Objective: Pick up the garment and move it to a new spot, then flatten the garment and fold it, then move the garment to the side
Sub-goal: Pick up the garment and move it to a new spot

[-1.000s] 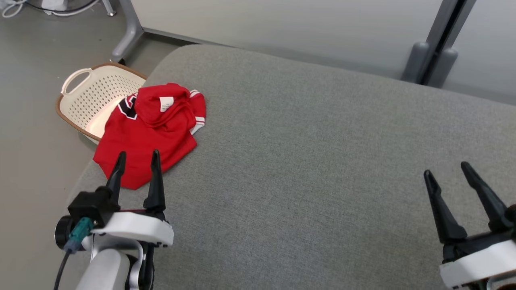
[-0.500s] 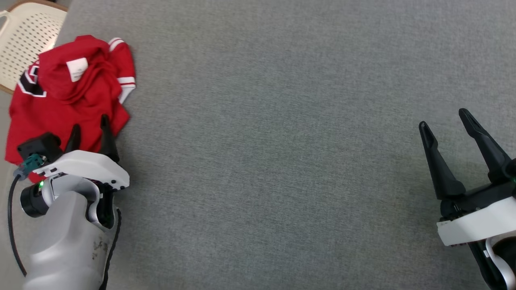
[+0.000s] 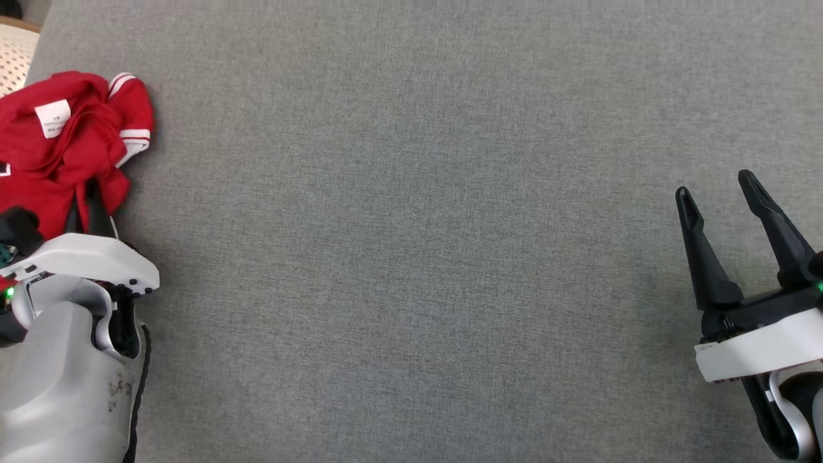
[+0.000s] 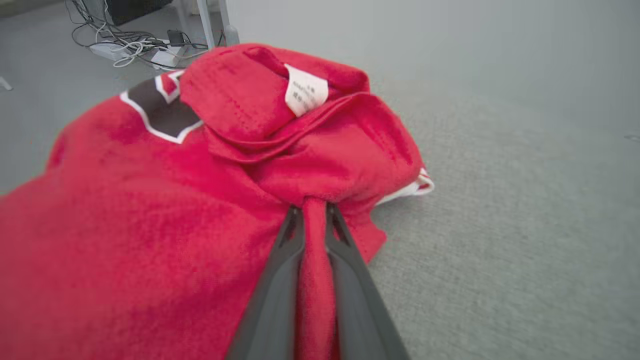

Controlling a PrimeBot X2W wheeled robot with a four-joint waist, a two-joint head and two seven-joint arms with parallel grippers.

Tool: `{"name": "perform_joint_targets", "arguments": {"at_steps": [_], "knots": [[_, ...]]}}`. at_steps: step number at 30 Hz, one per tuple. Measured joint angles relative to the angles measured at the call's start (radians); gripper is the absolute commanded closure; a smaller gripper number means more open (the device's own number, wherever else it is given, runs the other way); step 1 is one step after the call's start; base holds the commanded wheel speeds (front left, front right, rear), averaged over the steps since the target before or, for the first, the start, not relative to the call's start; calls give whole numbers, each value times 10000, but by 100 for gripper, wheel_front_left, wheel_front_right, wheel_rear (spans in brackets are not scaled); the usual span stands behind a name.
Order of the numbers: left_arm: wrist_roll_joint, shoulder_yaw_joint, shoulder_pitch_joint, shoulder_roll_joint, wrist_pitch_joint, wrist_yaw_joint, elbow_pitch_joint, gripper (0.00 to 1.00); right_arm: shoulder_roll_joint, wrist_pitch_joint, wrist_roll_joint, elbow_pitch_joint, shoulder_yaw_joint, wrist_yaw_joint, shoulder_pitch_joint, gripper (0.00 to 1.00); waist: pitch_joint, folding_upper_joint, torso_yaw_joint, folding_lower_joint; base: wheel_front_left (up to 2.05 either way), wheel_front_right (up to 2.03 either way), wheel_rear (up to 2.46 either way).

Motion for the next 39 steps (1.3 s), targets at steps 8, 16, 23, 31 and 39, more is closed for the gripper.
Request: {"name": "perform_joint_targets", "arguments": {"at_steps": [8, 16, 23, 31, 39], "knots": [[1099, 1266, 1887, -71, 0, 121, -3469, 100, 290, -393, 69, 393, 38, 0, 323, 0, -1099, 0, -193, 0, 0, 0, 0], [2247, 874, 4325, -564, 8, 297, -6571, 100, 504, -523, 105, 598, 115, 0, 1189, 0, -2508, 1, -478, 0, 0, 0, 0], [2571, 171, 6274, -920, 1076, 539, -9127, 100, 669, -497, 157, 397, 157, 0, 1768, 0, -3517, 0, -855, 0, 0, 0, 0], [2686, -662, 7156, -1020, 2040, 451, -10575, 100, 901, -485, 232, 284, 157, 0, 2056, 0, -3992, 0, -1494, 0, 0, 0, 0], [2773, -2136, 6241, -1241, 2282, -389, -10111, 100, 1001, -629, 247, 171, 280, 0, 1726, 0, -3644, 0, -2362, 0, 0, 0, 0]]}}
